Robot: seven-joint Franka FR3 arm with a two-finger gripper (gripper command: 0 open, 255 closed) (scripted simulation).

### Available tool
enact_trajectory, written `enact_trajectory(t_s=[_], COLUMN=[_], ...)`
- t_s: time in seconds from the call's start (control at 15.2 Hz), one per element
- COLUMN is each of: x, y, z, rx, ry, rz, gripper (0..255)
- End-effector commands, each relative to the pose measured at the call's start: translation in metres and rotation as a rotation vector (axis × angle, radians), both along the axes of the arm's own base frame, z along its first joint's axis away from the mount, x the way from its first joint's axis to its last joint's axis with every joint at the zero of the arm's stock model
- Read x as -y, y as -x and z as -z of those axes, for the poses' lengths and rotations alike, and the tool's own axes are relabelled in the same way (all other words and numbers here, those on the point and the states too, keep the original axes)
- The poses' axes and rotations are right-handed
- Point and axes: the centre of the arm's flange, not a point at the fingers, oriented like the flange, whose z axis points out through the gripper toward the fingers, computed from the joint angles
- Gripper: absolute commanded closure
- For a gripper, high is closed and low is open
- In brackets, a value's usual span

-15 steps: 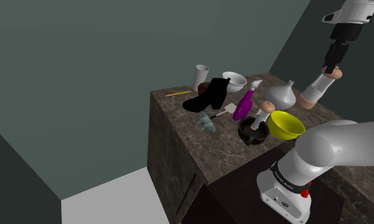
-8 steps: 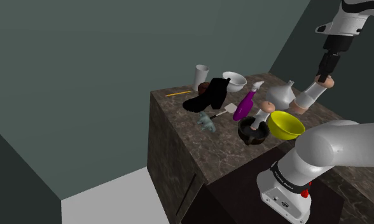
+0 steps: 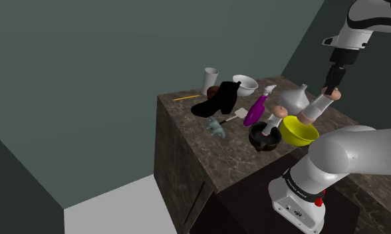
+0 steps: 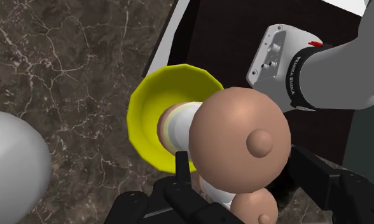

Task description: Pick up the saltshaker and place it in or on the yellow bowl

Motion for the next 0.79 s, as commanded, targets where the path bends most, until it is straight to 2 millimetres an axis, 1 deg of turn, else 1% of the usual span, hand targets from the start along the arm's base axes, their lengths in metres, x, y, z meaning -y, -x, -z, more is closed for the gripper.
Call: enact_trajectory(t_s=[0.0, 0.33, 0.73], x=[0.000, 0.000, 0.000], y=[0.000, 0.000, 0.000], z=[0.011, 0.037, 0.038], rx=[0.001, 0.001, 0.001], ry=[0.000, 0.000, 0.000], rz=[0.000, 0.000, 0.000], gripper=[255, 255, 255])
